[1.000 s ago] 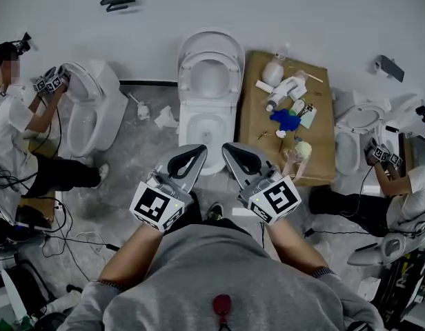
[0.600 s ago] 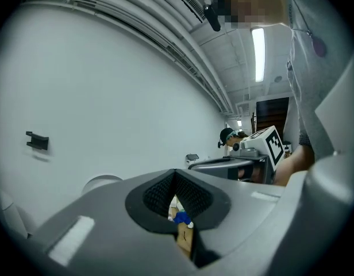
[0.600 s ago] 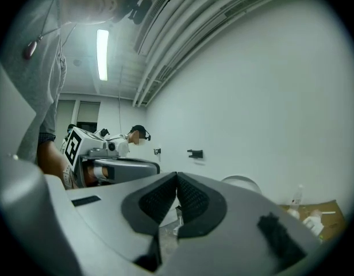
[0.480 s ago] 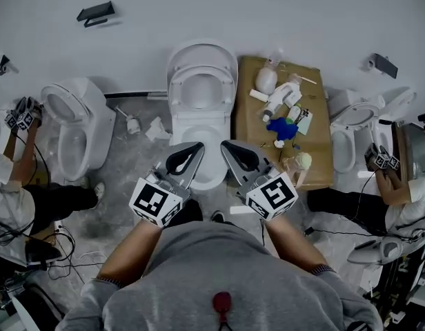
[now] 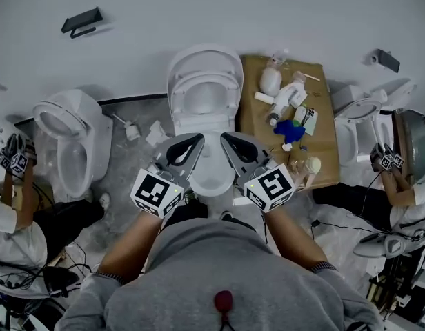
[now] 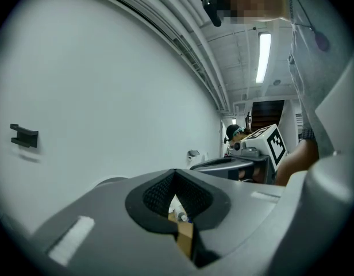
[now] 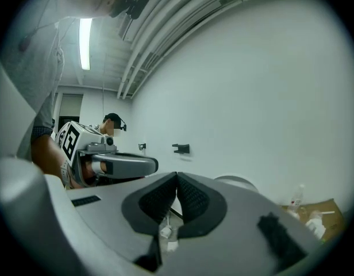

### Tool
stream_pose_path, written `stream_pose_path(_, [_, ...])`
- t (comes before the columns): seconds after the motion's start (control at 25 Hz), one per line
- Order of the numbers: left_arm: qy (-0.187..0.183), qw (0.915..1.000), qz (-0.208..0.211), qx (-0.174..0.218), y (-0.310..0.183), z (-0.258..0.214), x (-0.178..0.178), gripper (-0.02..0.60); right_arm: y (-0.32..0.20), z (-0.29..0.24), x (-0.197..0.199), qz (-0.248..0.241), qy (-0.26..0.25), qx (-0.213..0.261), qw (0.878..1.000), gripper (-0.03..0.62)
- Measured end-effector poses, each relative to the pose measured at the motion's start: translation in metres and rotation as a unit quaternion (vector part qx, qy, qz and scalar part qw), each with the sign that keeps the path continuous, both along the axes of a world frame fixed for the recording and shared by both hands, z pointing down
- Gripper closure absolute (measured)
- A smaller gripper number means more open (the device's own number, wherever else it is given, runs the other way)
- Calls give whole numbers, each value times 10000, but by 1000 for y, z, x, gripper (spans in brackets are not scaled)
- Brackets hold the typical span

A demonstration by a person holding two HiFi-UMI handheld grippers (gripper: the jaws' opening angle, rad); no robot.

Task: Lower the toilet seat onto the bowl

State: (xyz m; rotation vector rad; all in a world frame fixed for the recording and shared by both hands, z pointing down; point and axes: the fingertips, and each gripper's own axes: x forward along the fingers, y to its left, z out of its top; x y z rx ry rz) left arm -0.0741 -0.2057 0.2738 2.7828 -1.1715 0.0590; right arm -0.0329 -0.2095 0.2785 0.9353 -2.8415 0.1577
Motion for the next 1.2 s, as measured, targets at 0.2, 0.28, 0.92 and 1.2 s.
stream_pose_path(0.2, [-138, 9996, 219, -94, -37, 19, -14, 575, -37, 18, -19, 219, 101, -41, 9997, 579])
stream_pose_path(0.28, [-145, 9995, 268, -129, -50, 26, -19, 575, -48, 27, -25, 310, 129, -104, 9994, 579])
stream_pose_path(0.92, [-644, 9961, 257, -547, -154, 98, -63, 574, -134, 76, -66, 644, 212, -393, 9969, 579])
stream_pose_path(1.2, [-1096, 9916, 344, -598, -201, 125, -63, 571, -161, 100, -67, 695, 378, -532, 9954, 579])
